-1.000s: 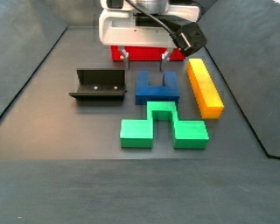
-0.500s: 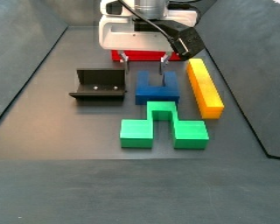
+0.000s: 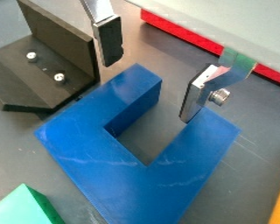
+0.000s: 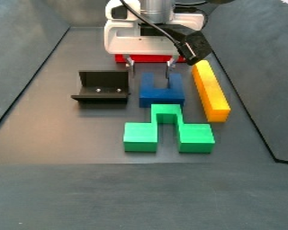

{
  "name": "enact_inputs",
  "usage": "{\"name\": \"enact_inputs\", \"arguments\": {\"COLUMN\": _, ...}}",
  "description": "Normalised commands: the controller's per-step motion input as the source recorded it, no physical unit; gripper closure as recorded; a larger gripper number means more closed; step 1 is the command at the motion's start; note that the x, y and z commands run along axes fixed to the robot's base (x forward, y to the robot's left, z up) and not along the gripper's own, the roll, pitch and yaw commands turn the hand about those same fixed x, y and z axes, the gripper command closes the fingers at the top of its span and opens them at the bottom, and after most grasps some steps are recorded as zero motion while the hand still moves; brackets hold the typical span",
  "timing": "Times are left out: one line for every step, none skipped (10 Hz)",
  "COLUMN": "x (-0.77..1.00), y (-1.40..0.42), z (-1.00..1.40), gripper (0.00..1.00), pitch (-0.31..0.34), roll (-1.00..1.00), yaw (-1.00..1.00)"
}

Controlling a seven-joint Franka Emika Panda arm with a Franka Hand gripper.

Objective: Pick up the blue object. Move up. Place the blue object on the fixture. Regrasp the blue object. Move to above the board. Insert the blue object.
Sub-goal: Pick up the blue object.

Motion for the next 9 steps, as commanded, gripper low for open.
{"name": "enact_inputs", "arguments": {"x": -0.30, "y": 0.00, "z": -0.08, "gripper": 0.00, "pitch": -0.043, "roll": 0.01, "yaw": -0.07}}
{"name": "enact_inputs", "arguments": {"x": -0.19, "y": 0.00, "z": -0.01, "gripper": 0.00, "pitch": -0.039, "roll": 0.00, "yaw": -0.05}}
{"name": "enact_inputs", "arguments": {"x": -0.03, "y": 0.00, "z": 0.00, "gripper": 0.00, "pitch": -0.039, "roll": 0.00, "yaw": 0.00}}
{"name": "enact_inputs", "arguments": {"x": 0.00, "y": 0.00, "z": -0.01, "gripper": 0.00, "pitch": -0.024, "roll": 0.00, "yaw": 0.00}}
{"name": "enact_inputs", "arguments": {"x": 0.00, "y": 0.00, "z": 0.00, "gripper": 0.00, "pitch": 0.000, "roll": 0.02, "yaw": -0.01}}
{"name": "enact_inputs", "arguments": {"x": 0.00, "y": -0.01, "z": 0.00, "gripper": 0.00, "pitch": 0.000, "roll": 0.06, "yaw": -0.16}}
{"name": "enact_inputs", "arguments": {"x": 0.03, "y": -0.01, "z": 0.00, "gripper": 0.00, "pitch": 0.000, "roll": 0.07, "yaw": -0.25}}
{"name": "enact_inputs", "arguments": {"x": 0.03, "y": -0.01, "z": 0.00, "gripper": 0.00, "pitch": 0.000, "roll": 0.07, "yaw": -0.29}}
{"name": "enact_inputs", "arguments": {"x": 0.03, "y": 0.00, "z": 0.00, "gripper": 0.00, "pitch": 0.000, "roll": 0.07, "yaw": -0.25}}
